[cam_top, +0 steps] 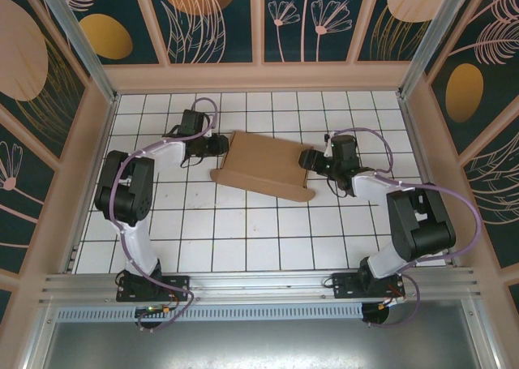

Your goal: Fold the paper box

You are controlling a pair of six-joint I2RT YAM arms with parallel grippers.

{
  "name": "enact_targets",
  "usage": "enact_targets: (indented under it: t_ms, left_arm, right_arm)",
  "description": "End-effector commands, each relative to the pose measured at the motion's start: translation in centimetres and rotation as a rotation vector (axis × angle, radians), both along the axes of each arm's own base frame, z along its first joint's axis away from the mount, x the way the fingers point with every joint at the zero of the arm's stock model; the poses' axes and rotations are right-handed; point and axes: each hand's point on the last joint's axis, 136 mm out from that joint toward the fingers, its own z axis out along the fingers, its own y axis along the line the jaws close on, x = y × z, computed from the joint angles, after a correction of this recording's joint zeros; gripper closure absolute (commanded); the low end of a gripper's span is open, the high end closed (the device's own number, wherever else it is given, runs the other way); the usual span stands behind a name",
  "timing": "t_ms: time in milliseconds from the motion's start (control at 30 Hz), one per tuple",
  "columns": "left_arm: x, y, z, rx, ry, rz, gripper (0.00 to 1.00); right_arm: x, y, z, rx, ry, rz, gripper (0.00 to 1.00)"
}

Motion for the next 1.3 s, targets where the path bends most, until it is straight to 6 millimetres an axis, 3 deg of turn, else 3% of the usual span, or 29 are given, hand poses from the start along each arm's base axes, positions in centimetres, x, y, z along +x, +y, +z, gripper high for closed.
enact_targets:
  t_ms: [0, 100, 233, 433, 667, 767, 800, 1033, 1267]
  left_arm:
    - [0.3, -0.9, -1.0, -0.035, 0.006, -0.060, 0.64]
    - [-0.1, -1.0, -2.2, -0.033, 0.031, -0.079, 0.65]
    - [-0.4, -1.2, -1.5, -0.061, -0.004, -0.086, 0.65]
    - [-0.3, -1.5, -1.5, -0.072, -0.016, -0.122, 0.64]
    - [0.3, -1.7, 2.0, -0.074, -0.113, -0.153, 0.60]
    - [0.5, -1.9, 1.2, -0.071, -0.081, -0.162, 0.44]
    - [0.6, -1.8, 0.6, -0.067, -0.066, -0.156, 0.44]
    - [-0.3, -1.8, -3.7, -0.057, 0.053, -0.159, 0.54]
    - [-0.9, -1.4, -5.6, -0.061, 0.106, -0.154, 0.63]
  right_arm:
    - [1.2, -0.2, 0.8, 0.042, -0.011, -0.017, 0.24]
    - [1.4, -0.9, 0.2, 0.030, 0.007, -0.026, 0.16]
    - [1.5, -1.8, -0.3, 0.052, 0.022, -0.050, 0.16]
    - [1.3, -1.2, -1.4, 0.100, 0.063, -0.033, 0.16]
    - [0.5, -0.8, -3.4, 0.119, 0.119, -0.020, 0.15]
    - [0.4, 0.0, -3.9, 0.148, 0.144, 0.012, 0.15]
    - [0.3, 0.3, -4.2, 0.156, 0.155, 0.027, 0.15]
    - [0.4, 1.3, -4.2, 0.201, 0.149, 0.063, 0.15]
    - [0.5, 0.6, -3.3, 0.220, 0.095, 0.028, 0.15]
